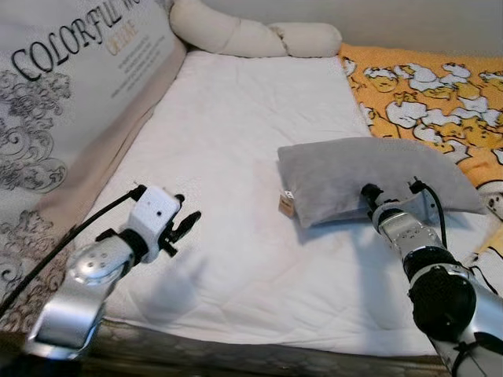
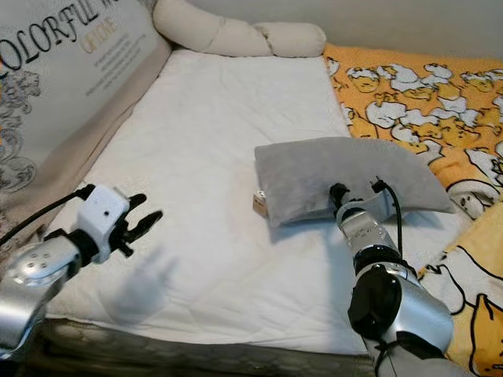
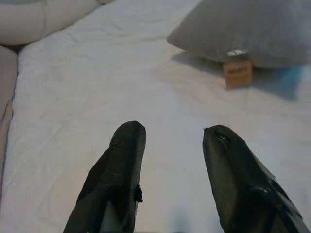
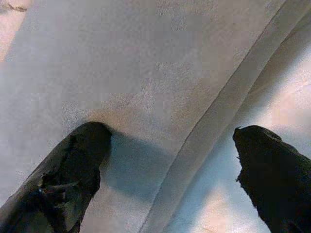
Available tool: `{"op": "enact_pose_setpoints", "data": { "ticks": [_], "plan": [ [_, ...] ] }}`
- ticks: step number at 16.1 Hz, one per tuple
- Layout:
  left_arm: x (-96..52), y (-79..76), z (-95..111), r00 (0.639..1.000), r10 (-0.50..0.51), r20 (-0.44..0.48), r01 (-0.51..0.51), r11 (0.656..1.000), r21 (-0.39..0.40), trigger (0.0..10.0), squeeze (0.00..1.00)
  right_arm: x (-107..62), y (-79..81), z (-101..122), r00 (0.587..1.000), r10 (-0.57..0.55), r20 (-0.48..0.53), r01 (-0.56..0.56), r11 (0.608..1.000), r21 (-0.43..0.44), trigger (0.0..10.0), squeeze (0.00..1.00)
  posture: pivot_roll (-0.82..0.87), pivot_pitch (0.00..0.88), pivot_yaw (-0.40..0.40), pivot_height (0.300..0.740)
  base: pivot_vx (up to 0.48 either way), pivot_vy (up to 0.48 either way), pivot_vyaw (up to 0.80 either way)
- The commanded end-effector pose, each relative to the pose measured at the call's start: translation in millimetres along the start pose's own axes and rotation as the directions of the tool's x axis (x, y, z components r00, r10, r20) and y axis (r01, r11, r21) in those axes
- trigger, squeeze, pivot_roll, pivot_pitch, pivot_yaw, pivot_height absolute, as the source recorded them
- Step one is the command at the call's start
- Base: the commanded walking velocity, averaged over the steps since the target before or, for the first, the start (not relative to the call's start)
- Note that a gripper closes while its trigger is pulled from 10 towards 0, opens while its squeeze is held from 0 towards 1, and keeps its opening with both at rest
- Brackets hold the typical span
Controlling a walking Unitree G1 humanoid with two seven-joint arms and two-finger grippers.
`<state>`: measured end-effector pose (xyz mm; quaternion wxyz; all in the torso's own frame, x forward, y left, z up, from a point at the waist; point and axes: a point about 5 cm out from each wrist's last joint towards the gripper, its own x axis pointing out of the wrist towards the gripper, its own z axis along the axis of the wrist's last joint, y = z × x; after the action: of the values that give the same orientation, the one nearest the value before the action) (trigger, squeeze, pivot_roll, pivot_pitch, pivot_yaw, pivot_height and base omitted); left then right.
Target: Clean up the room
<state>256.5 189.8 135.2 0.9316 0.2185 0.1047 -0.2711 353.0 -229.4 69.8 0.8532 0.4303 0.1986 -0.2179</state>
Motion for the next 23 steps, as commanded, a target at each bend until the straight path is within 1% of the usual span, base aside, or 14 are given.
{"op": "enact_pose_setpoints", "data": {
  "ticks": [1,2,3,4,7,10,11,12,13,14,15,18,19,23],
  "plan": [
    [-5.6,2.5,2.4,1.000,-0.008,-0.003,0.008,1.000,0.006,10.0,0.00,0.0,1.9,7.7,1.000,-0.007,0.029,0.006,0.999,0.041,10.0,0.00,0.21,0.000,-0.023,0.740,0.000,0.000,0.00],
    [-8.0,3.7,2.0,1.000,-0.009,-0.009,0.009,1.000,0.010,10.0,0.00,0.0,0.1,7.5,0.999,-0.017,0.027,0.016,0.999,0.041,8.3,0.00,0.22,0.000,-0.021,0.740,0.000,0.000,0.00],
    [-10.7,5.0,1.8,1.000,-0.010,-0.015,0.010,1.000,0.016,10.0,0.00,0.0,-1.7,6.8,0.999,-0.024,0.026,0.023,0.999,0.034,3.9,0.00,0.23,0.000,-0.020,0.740,0.000,0.000,0.00],
    [-12.7,6.1,2.4,1.000,-0.009,-0.018,0.009,1.000,0.018,10.0,0.00,0.0,-2.9,6.1,0.999,-0.026,0.026,0.025,0.999,0.033,0.0,0.00,0.23,0.000,-0.020,0.740,0.000,0.000,0.00],
    [-13.0,3.3,5.8,0.999,-0.030,-0.014,0.030,1.000,0.003,10.0,0.00,-0.1,-7.1,3.9,0.999,-0.049,0.021,0.049,0.998,0.027,0.0,0.00,0.22,0.000,-0.020,0.740,0.000,0.000,0.00],
    [-11.5,-0.2,5.3,0.997,-0.069,-0.014,0.069,0.998,-0.008,10.0,0.00,0.0,-5.6,4.1,0.998,-0.047,0.028,0.047,0.999,0.006,0.0,0.00,0.22,0.000,-0.017,0.740,0.000,0.000,0.00],
    [-12.2,-3.3,6.2,0.994,-0.113,-0.008,0.113,0.993,-0.021,10.0,0.00,0.0,-4.7,6.0,0.998,-0.041,0.037,0.040,0.999,0.013,0.0,0.00,0.22,0.000,-0.016,0.740,0.000,0.000,0.00],
    [-12.8,-4.8,6.8,0.991,-0.133,-0.005,0.133,0.991,-0.025,10.0,0.00,-0.1,-4.9,6.7,0.998,-0.041,0.039,0.041,0.999,0.003,0.0,0.00,0.22,0.000,-0.017,0.740,0.000,0.000,0.00],
    [-15.1,-8.4,7.8,0.982,-0.188,-0.002,0.187,0.981,-0.045,10.0,0.00,-0.1,-5.2,8.0,0.998,-0.044,0.045,0.043,0.999,0.011,0.0,0.00,0.22,0.000,-0.018,0.740,0.000,0.000,0.00],
    [-16.5,-10.0,7.5,0.977,-0.215,-0.005,0.214,0.975,-0.050,10.0,0.00,-0.1,-5.4,8.1,0.998,-0.044,0.044,0.044,0.999,0.011,0.0,0.00,0.22,0.000,-0.018,0.740,0.000,0.000,0.00],
    [-19.2,-12.9,6.3,0.963,-0.268,-0.014,0.267,0.962,-0.054,10.0,0.00,-0.1,-6.8,7.7,0.998,-0.055,0.039,0.055,0.998,0.008,0.0,0.00,0.21,0.000,-0.016,0.740,0.000,0.000,0.00],
    [-20.5,-14.8,4.2,0.948,-0.317,-0.025,0.316,0.947,-0.060,10.0,0.00,-0.1,-8.0,6.7,0.998,-0.061,0.032,0.060,0.998,0.029,0.0,0.00,0.20,0.000,-0.013,0.740,0.000,0.000,0.00],
    [-20.2,-16.0,3.5,0.937,-0.349,-0.031,0.346,0.936,-0.063,10.0,0.00,-0.2,-10.0,5.0,0.998,-0.066,0.026,0.066,0.998,-0.002,0.0,0.00,0.19,0.000,-0.015,0.740,0.000,0.000,0.00],
    [-18.6,-17.5,3.4,0.939,-0.344,-0.025,0.341,0.937,-0.069,10.0,0.00,-0.3,-12.1,6.5,0.997,-0.064,0.036,0.065,0.998,-0.014,0.0,0.00,0.18,0.000,-0.023,0.740,0.000,0.000,0.00]
  ]
}}
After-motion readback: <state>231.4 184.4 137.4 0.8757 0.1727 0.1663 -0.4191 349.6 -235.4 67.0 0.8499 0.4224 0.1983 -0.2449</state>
